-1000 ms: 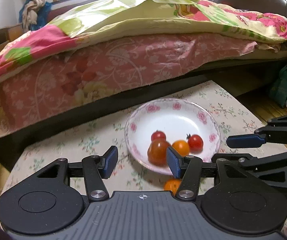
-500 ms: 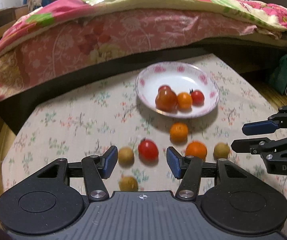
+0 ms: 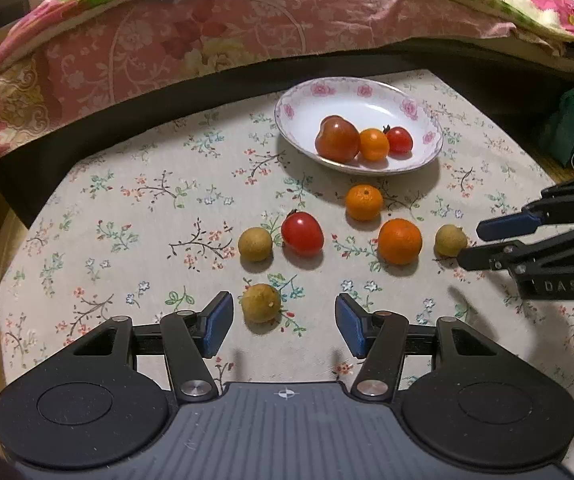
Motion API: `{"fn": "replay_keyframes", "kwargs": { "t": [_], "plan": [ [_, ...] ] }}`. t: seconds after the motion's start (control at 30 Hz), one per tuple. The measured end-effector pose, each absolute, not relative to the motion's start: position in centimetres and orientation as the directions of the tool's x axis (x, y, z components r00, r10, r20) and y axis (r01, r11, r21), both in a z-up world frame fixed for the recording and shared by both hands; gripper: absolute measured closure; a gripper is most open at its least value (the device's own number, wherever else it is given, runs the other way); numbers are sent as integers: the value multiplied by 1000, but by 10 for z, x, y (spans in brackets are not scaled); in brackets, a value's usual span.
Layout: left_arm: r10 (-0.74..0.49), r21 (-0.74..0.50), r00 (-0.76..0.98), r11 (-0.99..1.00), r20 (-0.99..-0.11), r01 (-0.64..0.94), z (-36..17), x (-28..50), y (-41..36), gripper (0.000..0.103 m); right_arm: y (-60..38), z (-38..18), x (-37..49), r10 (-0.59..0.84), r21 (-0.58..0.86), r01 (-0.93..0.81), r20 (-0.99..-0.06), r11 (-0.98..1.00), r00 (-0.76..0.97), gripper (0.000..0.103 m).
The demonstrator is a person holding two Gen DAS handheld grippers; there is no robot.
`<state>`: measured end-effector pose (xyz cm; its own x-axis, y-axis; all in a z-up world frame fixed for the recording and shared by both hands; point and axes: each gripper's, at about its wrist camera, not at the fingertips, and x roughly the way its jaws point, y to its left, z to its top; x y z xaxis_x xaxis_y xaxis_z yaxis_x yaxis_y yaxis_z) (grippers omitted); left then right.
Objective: Organize fruits
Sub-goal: 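Move both grippers back toward the brown round fruits, then grasp a brown round fruit with the right gripper while the left gripper grasps another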
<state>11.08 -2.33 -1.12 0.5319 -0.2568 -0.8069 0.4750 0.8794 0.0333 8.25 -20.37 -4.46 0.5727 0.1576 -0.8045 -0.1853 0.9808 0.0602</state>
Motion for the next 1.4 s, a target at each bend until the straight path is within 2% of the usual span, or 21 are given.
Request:
{"fn": "replay_keyframes", "kwargs": {
  "t": [0.4,0.53,0.7,0.83,1.0,1.2,1.4],
  "plan": [
    [-239,30,514,887,-824,461,-33,129,-26,41,-203,-61,102,166,70,-193,-821,979,546,70],
    [-230,35,501,885,-834,465,-40,131,-30,49,-204,-61,101,165,66,-197,-821,978,546,70],
    [-228,33,500,887,-835,460,-42,132,-31,53,-205,-60,102,162,68,-187,-822,980,546,72],
    [-238,29,495,881,-836,472,-41,131,-34,62,-204,-60,101,157,63,-188,-825,980,543,74],
    [-236,59,501,861,-833,505,-38,124,-39,64,-202,-57,96,164,60,-206,-825,977,540,75],
    [-280,23,476,843,-834,537,-35,115,-41,66,-198,-50,86,198,83,-230,-820,970,538,75],
    [-281,30,463,830,-841,557,-42,113,-47,62,-192,-55,82,206,76,-260,-830,963,518,75]
  ]
}}
